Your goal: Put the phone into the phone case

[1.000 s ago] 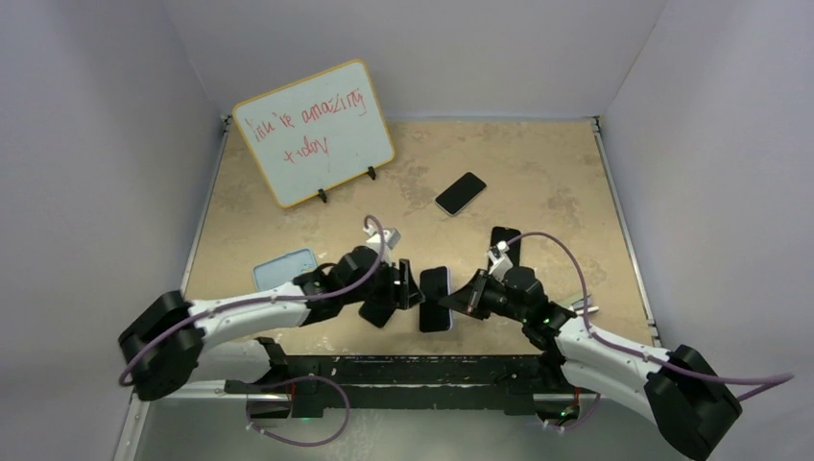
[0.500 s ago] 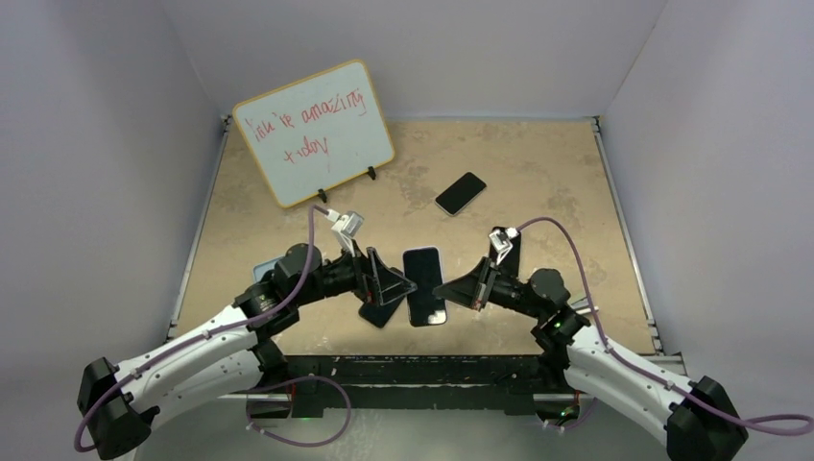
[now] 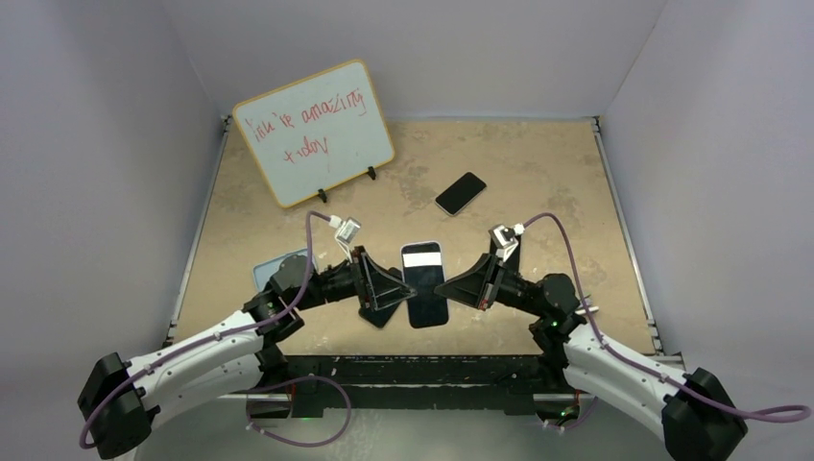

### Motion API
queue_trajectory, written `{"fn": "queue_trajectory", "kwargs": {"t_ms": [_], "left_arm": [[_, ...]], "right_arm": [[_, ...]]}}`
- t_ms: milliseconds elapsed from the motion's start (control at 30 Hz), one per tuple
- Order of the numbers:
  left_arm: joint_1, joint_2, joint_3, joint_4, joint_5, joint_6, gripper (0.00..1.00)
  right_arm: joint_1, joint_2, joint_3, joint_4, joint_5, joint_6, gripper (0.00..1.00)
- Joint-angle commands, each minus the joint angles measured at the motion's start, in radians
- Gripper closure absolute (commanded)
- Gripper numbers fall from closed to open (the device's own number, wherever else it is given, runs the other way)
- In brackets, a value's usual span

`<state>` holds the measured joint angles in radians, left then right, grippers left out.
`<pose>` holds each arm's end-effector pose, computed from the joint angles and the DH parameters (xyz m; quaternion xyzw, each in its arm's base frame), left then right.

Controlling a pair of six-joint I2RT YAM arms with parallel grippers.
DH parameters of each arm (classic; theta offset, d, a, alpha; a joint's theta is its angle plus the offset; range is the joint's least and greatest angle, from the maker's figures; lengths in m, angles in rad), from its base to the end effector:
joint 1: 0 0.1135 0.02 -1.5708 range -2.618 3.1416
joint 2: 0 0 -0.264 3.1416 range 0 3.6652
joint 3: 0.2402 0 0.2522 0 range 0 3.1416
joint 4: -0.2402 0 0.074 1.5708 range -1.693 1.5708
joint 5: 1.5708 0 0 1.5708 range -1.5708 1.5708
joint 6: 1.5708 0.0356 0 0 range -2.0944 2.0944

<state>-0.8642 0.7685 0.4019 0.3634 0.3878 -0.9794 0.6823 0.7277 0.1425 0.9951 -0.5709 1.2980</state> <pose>0.1114 -0.1512 0.2649 0.0958 0.7016 -0.6344 0.3100 0.1086 0.1130 0.2452 -0.0649 0.5728 0.7556 0.3110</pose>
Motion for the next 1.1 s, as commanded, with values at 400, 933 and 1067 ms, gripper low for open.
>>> {"fn": "queue_trajectory", "kwargs": {"t_ms": [400, 933, 1067], "left_arm": [[0.005, 0.107, -0.045, 0.306, 0.127, -0.124, 1.00], [0.005, 0.045, -0.056, 0.156, 0.105, -0.105, 0.38], [0.005, 0.100, -0.074, 0.208, 0.107, -0.109, 0.40]], "right_arm": [[0.004, -0.029, 0.028, 0.052, 0.008, 0.007, 0.71], [0.004, 0.044, 0.126, -0.031, 0.147, 0.024, 1.00], [0.005, 0.102, 0.152, -0.046, 0.117, 0.034, 1.00]]}}
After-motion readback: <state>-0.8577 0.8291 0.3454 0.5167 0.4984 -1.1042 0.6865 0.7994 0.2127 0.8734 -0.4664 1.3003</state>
